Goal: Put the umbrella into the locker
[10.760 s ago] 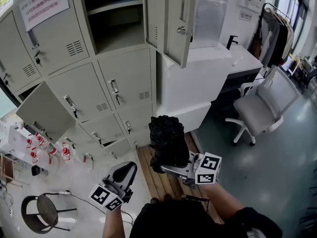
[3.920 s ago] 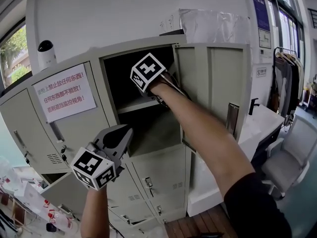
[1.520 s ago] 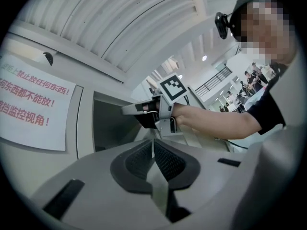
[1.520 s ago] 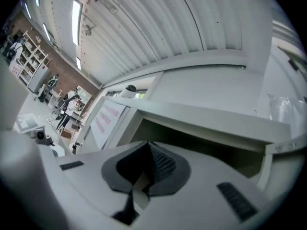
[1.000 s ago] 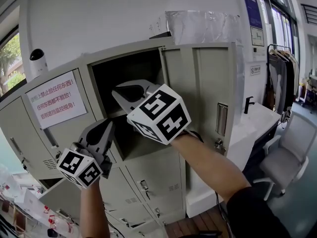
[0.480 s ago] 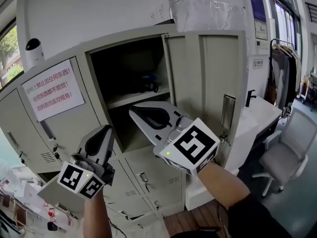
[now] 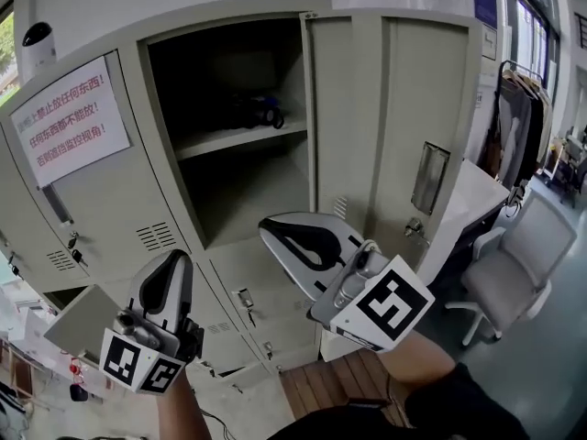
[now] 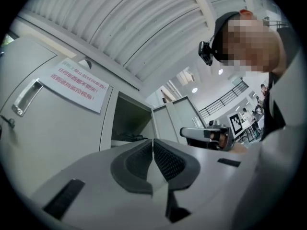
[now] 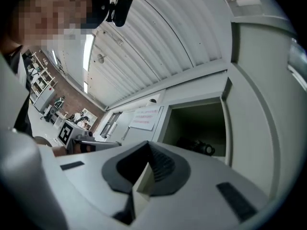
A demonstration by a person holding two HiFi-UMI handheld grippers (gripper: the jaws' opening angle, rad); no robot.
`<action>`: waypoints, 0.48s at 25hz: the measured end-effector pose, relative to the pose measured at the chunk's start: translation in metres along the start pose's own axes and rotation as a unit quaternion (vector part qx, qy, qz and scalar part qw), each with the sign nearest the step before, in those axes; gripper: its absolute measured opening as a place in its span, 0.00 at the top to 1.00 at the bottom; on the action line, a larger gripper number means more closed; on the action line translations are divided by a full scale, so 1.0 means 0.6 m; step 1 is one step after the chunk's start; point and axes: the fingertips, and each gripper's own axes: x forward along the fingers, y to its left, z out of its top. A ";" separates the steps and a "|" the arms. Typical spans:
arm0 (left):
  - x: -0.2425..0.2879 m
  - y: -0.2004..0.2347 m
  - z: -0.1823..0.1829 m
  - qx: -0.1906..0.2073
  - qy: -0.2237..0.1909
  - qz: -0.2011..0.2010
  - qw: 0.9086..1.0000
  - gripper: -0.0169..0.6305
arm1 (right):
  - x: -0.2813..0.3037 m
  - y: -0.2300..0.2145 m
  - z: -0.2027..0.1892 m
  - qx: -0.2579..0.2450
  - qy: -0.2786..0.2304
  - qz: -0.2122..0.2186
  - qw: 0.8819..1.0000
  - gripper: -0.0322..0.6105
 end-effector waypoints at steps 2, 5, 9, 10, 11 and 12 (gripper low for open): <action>-0.021 -0.011 -0.031 0.002 0.012 0.005 1.000 0.94 | -0.014 0.010 -0.021 0.008 0.007 0.000 1.000 0.93; -0.043 -0.025 -0.077 -0.005 0.023 0.008 1.000 0.94 | -0.031 0.022 -0.044 0.025 0.008 -0.002 1.000 0.93; -0.070 -0.052 -0.146 -0.030 0.037 -0.015 0.999 0.94 | -0.052 0.040 -0.099 0.043 0.017 -0.009 0.999 0.93; -0.078 -0.060 -0.164 -0.036 0.041 -0.021 0.998 0.94 | -0.059 0.045 -0.114 0.051 0.017 -0.009 0.998 0.93; -0.086 -0.066 -0.181 -0.044 0.045 -0.024 0.998 0.94 | -0.065 0.051 -0.128 0.061 0.016 -0.009 0.998 0.93; -0.094 -0.072 -0.199 -0.054 0.050 -0.026 0.997 0.94 | -0.072 0.058 -0.143 0.071 0.016 -0.008 0.997 0.93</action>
